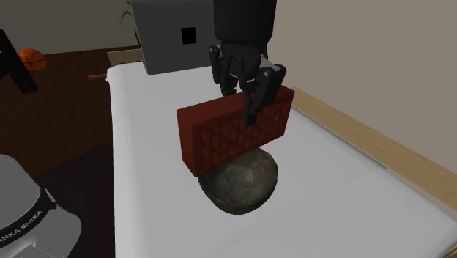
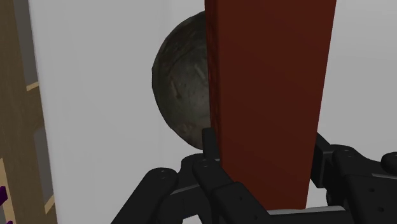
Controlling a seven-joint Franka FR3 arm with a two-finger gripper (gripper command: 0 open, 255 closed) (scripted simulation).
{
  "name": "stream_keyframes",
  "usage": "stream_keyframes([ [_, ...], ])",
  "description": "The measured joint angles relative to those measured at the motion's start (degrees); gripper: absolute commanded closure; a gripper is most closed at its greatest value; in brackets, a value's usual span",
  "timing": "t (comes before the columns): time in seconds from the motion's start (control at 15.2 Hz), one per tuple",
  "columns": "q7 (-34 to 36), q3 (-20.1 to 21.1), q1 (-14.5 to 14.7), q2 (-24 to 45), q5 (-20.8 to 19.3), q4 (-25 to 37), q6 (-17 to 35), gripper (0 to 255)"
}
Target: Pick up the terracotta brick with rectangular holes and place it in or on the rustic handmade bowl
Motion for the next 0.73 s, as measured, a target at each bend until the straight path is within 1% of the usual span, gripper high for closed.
stream_keyframes([
  [0.73,-0.73,-1.54,0.15,3.47,0.27,-5.6,8.98,255],
])
